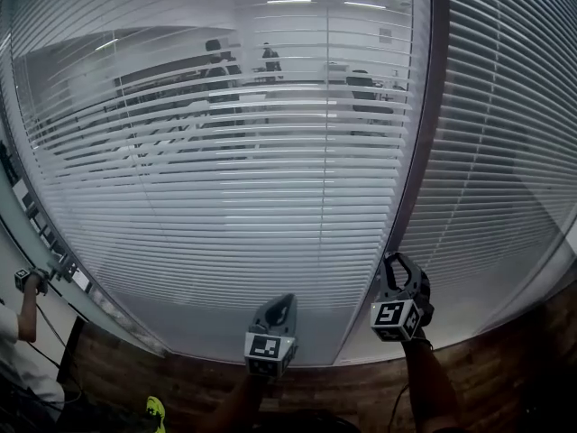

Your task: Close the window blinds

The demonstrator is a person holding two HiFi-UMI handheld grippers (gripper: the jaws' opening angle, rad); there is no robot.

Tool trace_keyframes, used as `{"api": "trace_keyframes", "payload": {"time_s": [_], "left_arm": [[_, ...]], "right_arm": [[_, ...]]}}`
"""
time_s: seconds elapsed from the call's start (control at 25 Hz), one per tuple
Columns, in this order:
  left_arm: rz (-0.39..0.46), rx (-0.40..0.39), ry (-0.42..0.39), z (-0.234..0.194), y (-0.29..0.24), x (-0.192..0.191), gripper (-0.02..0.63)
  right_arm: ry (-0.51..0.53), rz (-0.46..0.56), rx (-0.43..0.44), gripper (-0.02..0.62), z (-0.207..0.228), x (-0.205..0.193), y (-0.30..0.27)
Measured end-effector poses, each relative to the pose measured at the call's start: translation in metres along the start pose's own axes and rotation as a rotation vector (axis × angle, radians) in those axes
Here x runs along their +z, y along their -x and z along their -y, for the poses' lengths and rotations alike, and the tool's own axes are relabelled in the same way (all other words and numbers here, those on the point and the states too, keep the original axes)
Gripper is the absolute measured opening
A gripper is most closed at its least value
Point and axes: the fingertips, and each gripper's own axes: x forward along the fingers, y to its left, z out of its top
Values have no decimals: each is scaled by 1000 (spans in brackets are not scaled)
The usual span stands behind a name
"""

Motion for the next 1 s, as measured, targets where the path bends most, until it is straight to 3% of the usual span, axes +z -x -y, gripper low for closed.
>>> {"api": "trace_keyframes", "payload": {"time_s": [0.32,0.6,0.88,0.96,1.0], "left_arm": [[0,-14,24,9,-1,-2,0],[-6,-19,26,14,6,-5,0],[-27,-14,47,19,14,-11,0],[-11,-27,22,20,14,-14,0],[-15,-29,22,21,16,-14,0]], "right_arm": [[522,-2,-27,126,-7,-4,-1],[773,-15,-11,126,-11,-7,-2],[852,-4,-44,126,-11,-8,-2],[806,-11,-57,127,-10,-6,3],[734,-10,-53,129,-11,-3,8]]}}
